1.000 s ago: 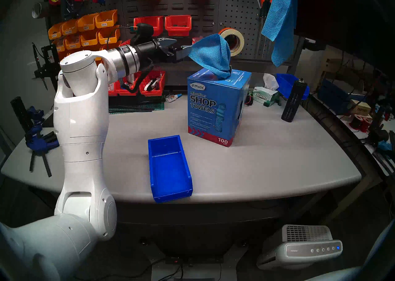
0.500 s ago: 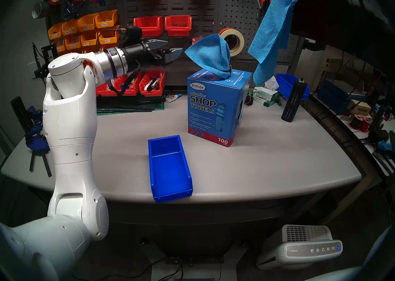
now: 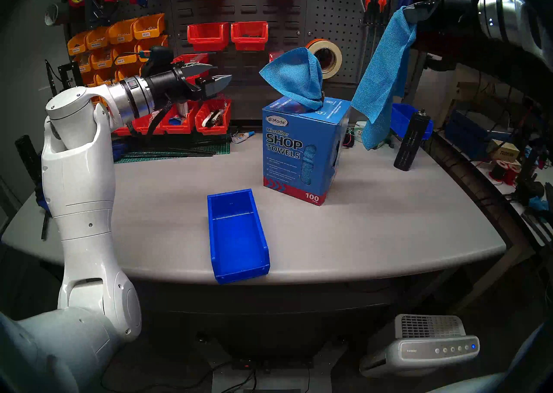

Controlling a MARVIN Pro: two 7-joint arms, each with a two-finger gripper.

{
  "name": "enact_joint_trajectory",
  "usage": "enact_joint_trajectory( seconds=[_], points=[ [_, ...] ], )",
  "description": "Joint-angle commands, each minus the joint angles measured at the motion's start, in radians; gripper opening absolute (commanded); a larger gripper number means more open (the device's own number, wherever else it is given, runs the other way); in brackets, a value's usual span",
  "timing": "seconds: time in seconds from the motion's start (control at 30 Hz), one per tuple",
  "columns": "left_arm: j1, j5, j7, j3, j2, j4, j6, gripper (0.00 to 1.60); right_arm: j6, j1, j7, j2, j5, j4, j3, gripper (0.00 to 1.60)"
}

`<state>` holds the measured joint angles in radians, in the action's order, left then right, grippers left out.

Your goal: Take out a shop towel

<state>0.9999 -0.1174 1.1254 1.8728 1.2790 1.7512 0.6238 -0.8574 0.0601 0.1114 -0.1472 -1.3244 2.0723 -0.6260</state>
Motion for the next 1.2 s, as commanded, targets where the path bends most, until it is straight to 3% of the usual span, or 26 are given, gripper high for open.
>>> enact_joint_trajectory(
  seconds=[0.0, 0.13, 0.3, 0.5, 0.53, 0.57, 0.67, 0.9, 0.97, 1.1, 1.13, 1.17],
  points=[
    [0.0, -0.015, 0.012, 0.024, -0.004, 0.023, -0.009, 1.6, -0.022, -0.06, -0.052, 0.024, -0.018, 0.019, -0.027, 0.0],
    [0.005, -0.016, 0.018, 0.03, 0.001, 0.026, -0.014, 1.6, 0.015, -0.068, -0.079, 0.029, -0.035, 0.044, -0.059, 0.0],
    [0.016, -0.02, 0.028, 0.037, 0.004, 0.04, -0.014, 1.6, 0.085, -0.022, -0.082, 0.026, -0.031, 0.054, -0.076, 0.0],
    [0.019, -0.021, 0.037, 0.075, -0.012, 0.049, -0.018, 1.6, 0.086, 0.024, -0.092, -0.083, -0.016, 0.027, -0.109, 0.0],
    [0.019, -0.019, 0.039, 0.083, -0.017, 0.049, -0.02, 1.6, 0.083, 0.03, -0.098, -0.125, -0.017, 0.014, -0.117, 0.0],
    [0.018, -0.02, 0.04, 0.091, -0.02, 0.048, -0.019, 1.6, 0.094, 0.037, -0.091, -0.106, -0.021, 0.029, -0.113, 0.0],
    [0.014, -0.016, 0.041, 0.117, -0.033, 0.046, -0.022, 1.6, 0.104, 0.053, -0.093, -0.15, -0.022, 0.034, -0.115, 0.0],
    [0.009, -0.021, 0.055, 0.168, -0.055, 0.041, -0.019, 1.6, 0.139, 0.077, -0.104, -0.222, -0.029, 0.054, -0.084, 0.0],
    [0.012, -0.023, 0.062, 0.181, -0.06, 0.042, -0.018, 1.6, 0.142, 0.085, -0.113, -0.273, -0.026, 0.045, -0.076, 0.0],
    [0.015, -0.028, 0.076, 0.192, -0.065, 0.043, -0.016, 1.6, 0.153, 0.099, -0.121, -0.292, -0.03, 0.054, -0.056, 0.0],
    [0.016, -0.03, 0.083, 0.196, -0.066, 0.044, -0.015, 1.6, 0.15, 0.103, -0.131, -0.339, -0.027, 0.039, -0.05, 0.0],
    [0.019, -0.034, 0.094, 0.199, -0.069, 0.048, -0.014, 1.6, 0.159, 0.11, -0.139, -0.345, -0.03, 0.045, -0.029, 0.0]
  ],
)
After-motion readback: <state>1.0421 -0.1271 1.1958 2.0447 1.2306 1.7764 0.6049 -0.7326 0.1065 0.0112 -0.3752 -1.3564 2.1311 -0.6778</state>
